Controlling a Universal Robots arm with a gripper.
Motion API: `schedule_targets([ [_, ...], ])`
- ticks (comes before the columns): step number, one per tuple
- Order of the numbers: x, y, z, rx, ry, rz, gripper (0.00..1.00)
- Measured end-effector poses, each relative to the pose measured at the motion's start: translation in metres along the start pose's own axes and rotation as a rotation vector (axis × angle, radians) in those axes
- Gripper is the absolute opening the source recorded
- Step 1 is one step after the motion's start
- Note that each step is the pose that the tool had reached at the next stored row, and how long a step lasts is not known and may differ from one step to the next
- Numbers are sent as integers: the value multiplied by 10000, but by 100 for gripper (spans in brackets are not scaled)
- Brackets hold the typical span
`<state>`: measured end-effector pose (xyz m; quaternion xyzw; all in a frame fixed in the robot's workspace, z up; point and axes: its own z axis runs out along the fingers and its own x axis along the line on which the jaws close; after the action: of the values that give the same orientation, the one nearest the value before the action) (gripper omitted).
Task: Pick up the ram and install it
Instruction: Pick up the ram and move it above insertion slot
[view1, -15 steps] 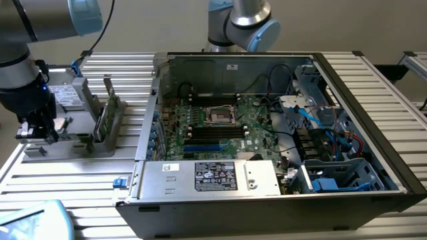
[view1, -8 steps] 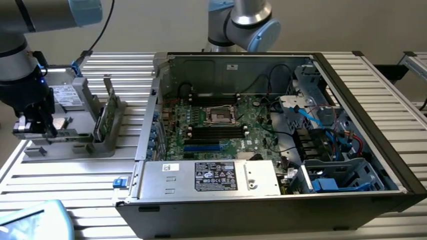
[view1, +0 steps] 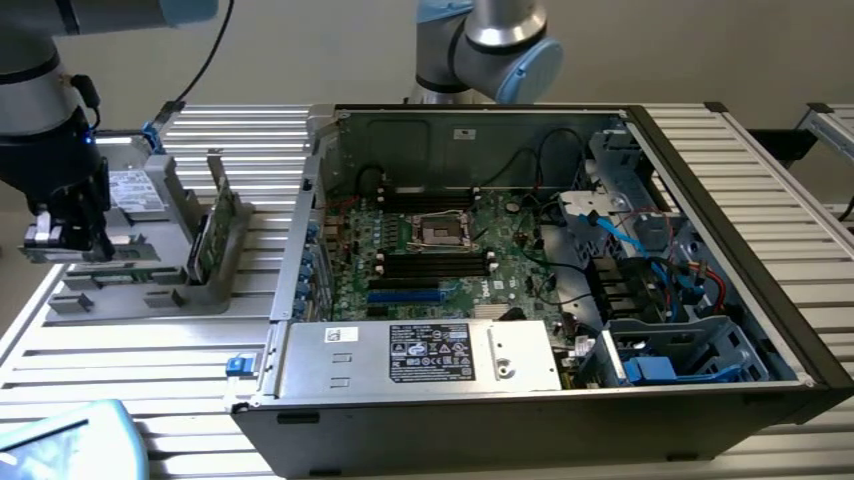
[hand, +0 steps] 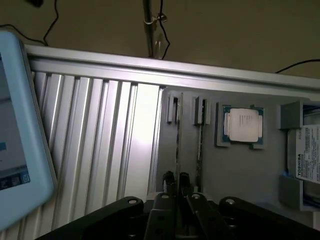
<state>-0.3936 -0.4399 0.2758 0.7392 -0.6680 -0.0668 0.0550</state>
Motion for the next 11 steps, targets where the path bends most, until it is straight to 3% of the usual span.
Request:
schedule_targets([
  [3, 6, -64, -84, -78, -8, 0, 14],
  [11, 18, -205, -453, -242, -26, 1, 14],
])
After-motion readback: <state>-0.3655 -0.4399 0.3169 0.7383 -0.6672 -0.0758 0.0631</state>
